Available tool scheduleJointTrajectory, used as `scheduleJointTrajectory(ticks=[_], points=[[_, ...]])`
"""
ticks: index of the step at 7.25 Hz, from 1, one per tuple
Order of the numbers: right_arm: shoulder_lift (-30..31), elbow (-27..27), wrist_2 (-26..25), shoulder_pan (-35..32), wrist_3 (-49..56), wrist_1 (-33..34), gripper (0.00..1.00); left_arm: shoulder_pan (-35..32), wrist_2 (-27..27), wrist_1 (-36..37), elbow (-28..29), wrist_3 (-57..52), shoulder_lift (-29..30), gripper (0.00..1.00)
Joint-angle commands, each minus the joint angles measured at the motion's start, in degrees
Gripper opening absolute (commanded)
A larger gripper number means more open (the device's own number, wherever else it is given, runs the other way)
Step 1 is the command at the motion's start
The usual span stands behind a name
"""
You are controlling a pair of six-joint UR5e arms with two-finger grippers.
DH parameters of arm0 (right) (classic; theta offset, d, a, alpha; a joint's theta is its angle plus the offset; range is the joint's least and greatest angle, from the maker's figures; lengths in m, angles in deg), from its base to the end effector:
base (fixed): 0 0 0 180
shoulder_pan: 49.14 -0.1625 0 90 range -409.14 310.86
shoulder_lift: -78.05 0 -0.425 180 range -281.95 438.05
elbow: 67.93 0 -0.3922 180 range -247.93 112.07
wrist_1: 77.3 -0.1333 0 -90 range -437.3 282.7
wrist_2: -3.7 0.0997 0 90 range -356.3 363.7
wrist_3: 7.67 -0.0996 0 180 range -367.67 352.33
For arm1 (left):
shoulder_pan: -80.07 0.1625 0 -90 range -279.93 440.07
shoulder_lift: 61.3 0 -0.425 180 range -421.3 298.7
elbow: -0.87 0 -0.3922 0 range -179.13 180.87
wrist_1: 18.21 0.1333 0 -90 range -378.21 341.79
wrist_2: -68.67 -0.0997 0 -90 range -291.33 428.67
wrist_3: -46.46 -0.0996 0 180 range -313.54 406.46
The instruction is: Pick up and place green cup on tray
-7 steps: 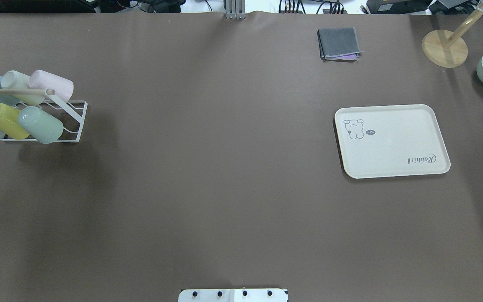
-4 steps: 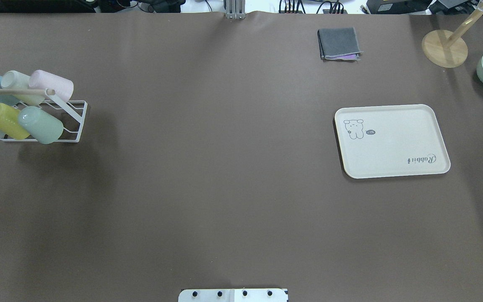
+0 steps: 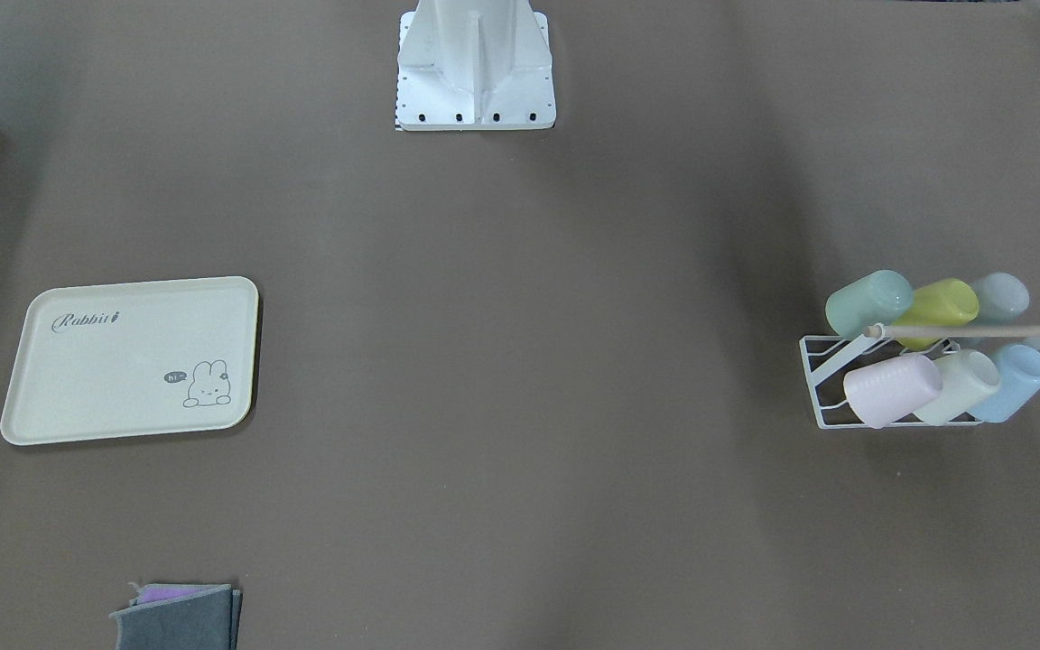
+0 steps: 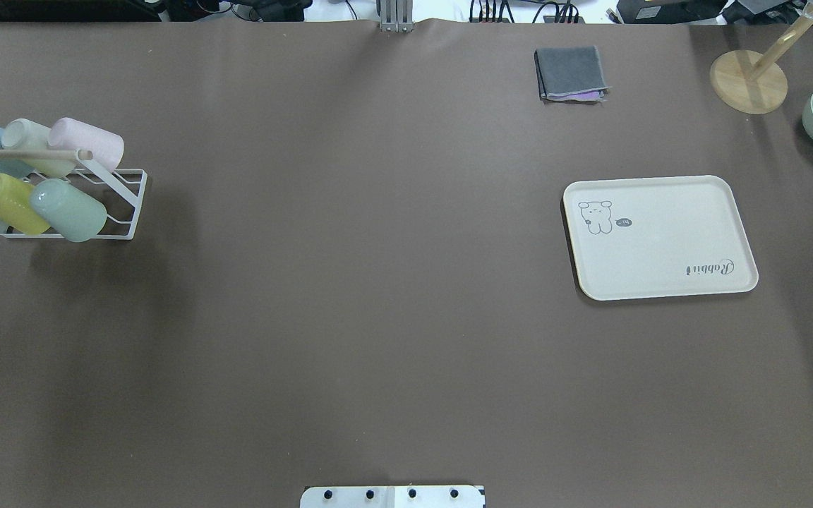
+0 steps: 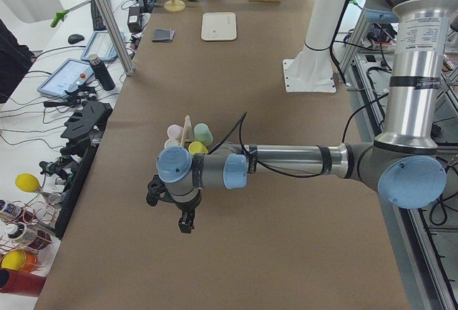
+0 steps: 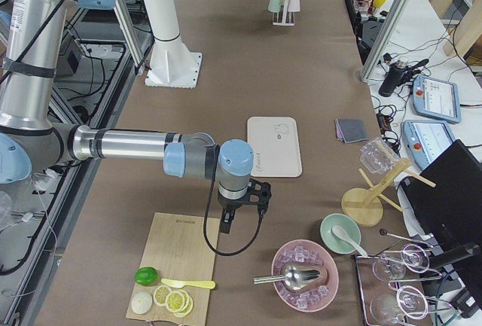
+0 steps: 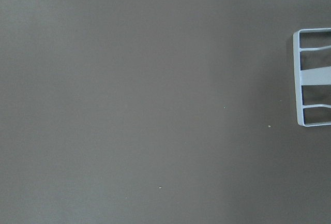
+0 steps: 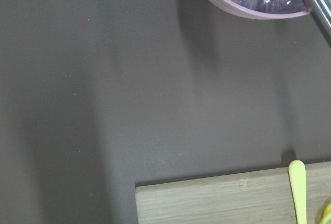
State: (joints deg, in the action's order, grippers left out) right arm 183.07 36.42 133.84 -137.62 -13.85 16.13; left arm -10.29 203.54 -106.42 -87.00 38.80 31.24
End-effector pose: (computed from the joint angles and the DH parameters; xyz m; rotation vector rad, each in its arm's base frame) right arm 0.0591 -0.3777 0.6606 -0.1155 -0.6944 0.1030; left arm -0.0662 -0.5086 0.6572 0.0320 0.7832 0.1114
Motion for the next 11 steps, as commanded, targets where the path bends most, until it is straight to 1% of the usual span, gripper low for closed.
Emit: scheduleJointTrajectory(ticks=[1,2,3,4,5,6,7,8,9,10,11], points=[[-1.13,-0.64,0.29,0.07,-0.33,0.09,1.00,3.33,-3.26,1.36,-5.87,0.19,0.97,0.98],[-1.57,-0.99,0.29,0.24,0.02,0.00,1.00,7.09,-6.43,6.25,-11.40,0.28,0.97,0.98],[-2.10,-0.99,0.38,0.33,0.02,0.00,1.00,8.96,-8.02,11.69,-15.80,0.28,1.67,0.98],[-2.36,-0.99,0.38,0.33,-0.15,0.00,1.00,9.67,-8.04,15.40,-19.07,0.19,2.98,0.98],[-2.37,-1.08,0.47,0.33,-0.42,0.09,1.00,13.42,-8.04,21.00,-24.23,0.28,3.34,0.98],[-2.37,-0.91,0.82,0.33,-0.07,0.09,1.00,15.98,-7.95,28.02,-27.68,0.28,5.35,0.98],[-2.54,-0.91,5.26,0.42,-0.16,0.09,1.00,15.83,-7.60,34.88,-31.02,0.19,8.59,0.98],[-3.33,-1.51,8.96,1.73,-0.33,0.09,1.00,17.48,-7.86,38.86,-36.79,0.71,9.23,0.98],[-4.73,-1.78,9.17,3.65,-0.42,0.00,1.00,18.28,-7.86,40.12,-40.33,0.72,9.15,0.98],[-5.87,-2.65,9.26,7.24,-0.77,-1.65,1.00,19.51,-7.95,40.39,-43.41,0.54,8.28,0.98],[-7.36,-6.67,9.34,9.80,-3.73,-8.28,1.00,22.05,-8.04,41.09,-45.27,0.46,6.01,0.98]])
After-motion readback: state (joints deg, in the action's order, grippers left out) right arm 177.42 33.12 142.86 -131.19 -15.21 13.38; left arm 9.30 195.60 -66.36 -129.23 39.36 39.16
